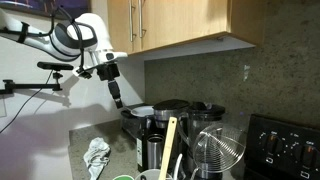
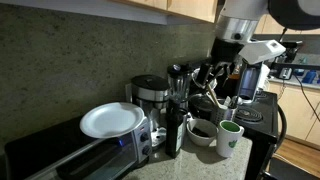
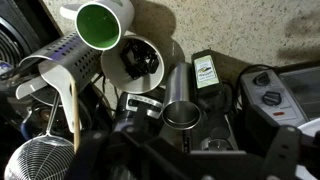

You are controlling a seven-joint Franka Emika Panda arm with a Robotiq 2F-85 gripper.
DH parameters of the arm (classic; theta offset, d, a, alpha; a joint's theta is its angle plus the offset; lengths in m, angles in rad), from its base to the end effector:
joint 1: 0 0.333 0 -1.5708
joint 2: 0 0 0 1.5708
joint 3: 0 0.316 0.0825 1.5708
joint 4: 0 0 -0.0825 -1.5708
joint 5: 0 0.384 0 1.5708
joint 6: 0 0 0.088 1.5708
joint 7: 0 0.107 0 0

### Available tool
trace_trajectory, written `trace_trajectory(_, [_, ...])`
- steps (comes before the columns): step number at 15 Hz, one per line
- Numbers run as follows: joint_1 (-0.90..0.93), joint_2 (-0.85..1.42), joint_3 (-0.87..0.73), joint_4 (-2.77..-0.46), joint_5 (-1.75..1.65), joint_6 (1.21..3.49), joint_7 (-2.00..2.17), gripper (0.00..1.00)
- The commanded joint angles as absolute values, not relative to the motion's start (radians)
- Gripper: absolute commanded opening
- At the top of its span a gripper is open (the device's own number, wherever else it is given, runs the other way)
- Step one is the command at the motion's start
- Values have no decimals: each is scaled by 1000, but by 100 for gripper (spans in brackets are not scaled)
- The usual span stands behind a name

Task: Move the mug to the left side of the counter

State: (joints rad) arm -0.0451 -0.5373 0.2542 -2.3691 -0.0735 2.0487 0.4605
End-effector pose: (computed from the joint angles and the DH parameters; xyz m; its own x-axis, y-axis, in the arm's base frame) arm 0.4032 0.0936 0.5349 0.9390 -0.2227 0.2620 -0.2539 -0.9629 0.0915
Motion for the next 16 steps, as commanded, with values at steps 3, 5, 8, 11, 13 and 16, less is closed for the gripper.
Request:
trace_trajectory(3, [-8,-526,225,-2361,-73,2021,417,100])
trace_trajectory(5, [20,-508,184,-2347,-51,1984,314,100])
trace_trajectory(8, [44,-491,97,-2325,-46,1919,95,100])
trace_trajectory(11, [34,-472,8,-2294,-92,1836,-134,100])
trace_trajectory(13, [23,-451,-45,-2274,-135,1778,-272,100])
trace_trajectory(16, [18,-412,-118,-2272,-195,1737,-466,100])
